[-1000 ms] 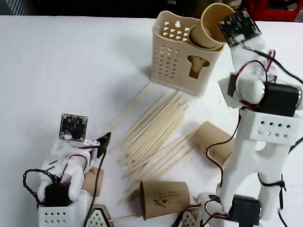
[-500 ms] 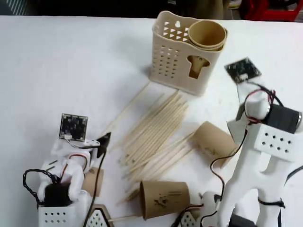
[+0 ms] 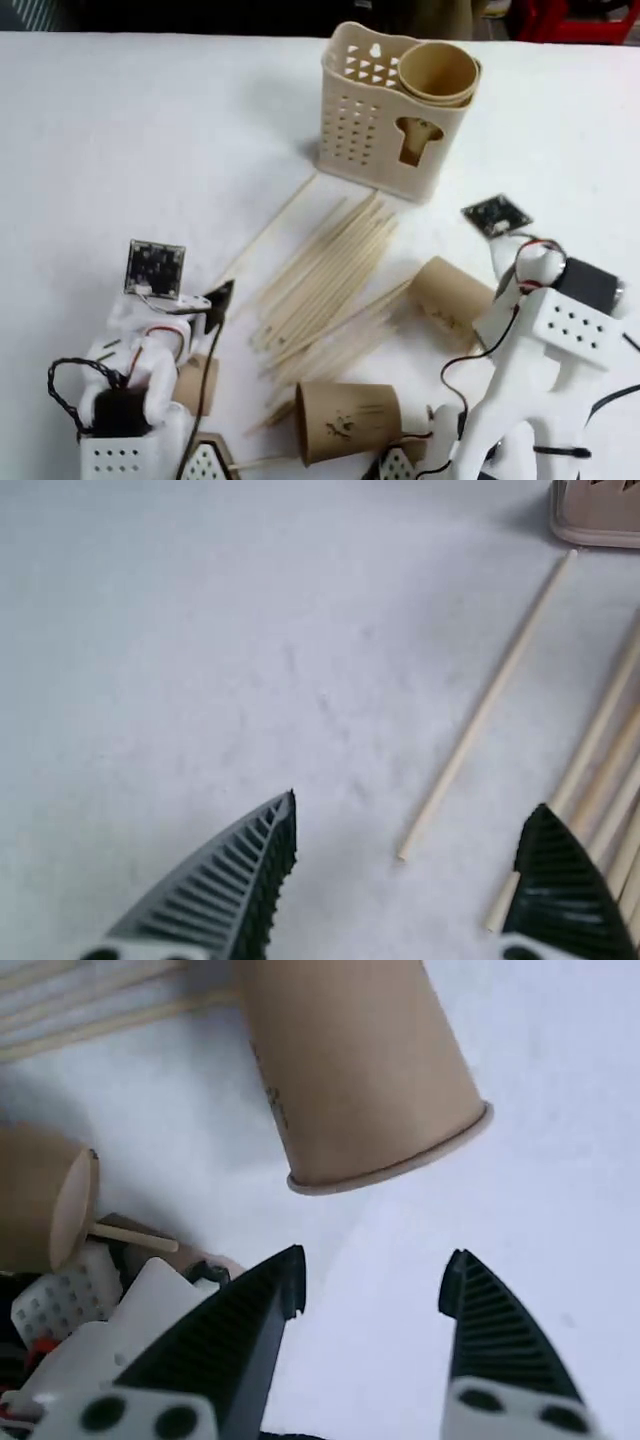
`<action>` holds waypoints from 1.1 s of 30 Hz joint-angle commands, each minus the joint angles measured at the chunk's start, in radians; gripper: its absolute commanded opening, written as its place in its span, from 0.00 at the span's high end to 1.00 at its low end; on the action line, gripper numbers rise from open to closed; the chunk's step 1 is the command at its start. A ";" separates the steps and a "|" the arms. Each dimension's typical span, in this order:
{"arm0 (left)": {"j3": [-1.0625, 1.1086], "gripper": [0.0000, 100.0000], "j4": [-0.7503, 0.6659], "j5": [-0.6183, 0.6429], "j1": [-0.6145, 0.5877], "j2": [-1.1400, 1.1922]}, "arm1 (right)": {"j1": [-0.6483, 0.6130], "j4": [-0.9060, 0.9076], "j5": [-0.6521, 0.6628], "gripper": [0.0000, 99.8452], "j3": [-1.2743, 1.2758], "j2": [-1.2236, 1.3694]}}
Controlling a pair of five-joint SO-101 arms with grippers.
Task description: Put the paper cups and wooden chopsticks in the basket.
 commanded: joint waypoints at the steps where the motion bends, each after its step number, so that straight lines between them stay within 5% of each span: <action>1: -0.008 0.65 -0.028 -0.012 -0.007 -0.010 | -0.056 -0.120 -0.087 0.77 0.078 -0.021; 15: -0.008 0.65 -0.028 -0.012 -0.007 -0.010 | -0.220 -0.344 -0.311 0.80 0.186 -0.019; 23: -0.008 0.65 -0.028 -0.012 -0.007 -0.010 | -0.223 -0.433 -0.311 0.98 0.189 -0.030; 33: -0.008 0.65 -0.026 -0.012 -0.007 -0.010 | -0.220 -0.346 -0.282 0.98 0.025 -0.077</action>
